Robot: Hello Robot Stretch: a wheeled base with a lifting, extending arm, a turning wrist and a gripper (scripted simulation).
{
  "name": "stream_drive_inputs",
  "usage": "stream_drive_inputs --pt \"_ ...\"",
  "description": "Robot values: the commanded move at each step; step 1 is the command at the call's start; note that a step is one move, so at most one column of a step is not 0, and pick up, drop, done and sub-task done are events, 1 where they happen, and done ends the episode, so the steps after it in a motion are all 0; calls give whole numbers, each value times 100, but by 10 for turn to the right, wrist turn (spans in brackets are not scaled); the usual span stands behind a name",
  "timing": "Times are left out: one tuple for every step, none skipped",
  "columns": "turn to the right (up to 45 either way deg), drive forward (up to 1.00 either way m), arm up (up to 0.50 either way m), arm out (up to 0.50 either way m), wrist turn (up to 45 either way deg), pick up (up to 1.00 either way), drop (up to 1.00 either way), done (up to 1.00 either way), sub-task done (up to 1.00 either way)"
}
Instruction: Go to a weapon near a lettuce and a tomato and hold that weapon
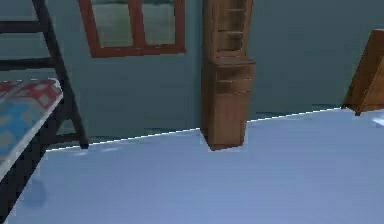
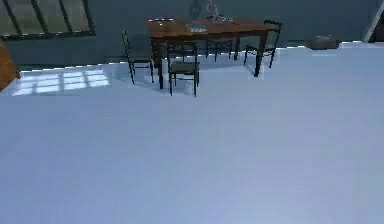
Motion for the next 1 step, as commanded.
stream_drive_inputs --pt "450 0 0 0 0 0 0 0 0"
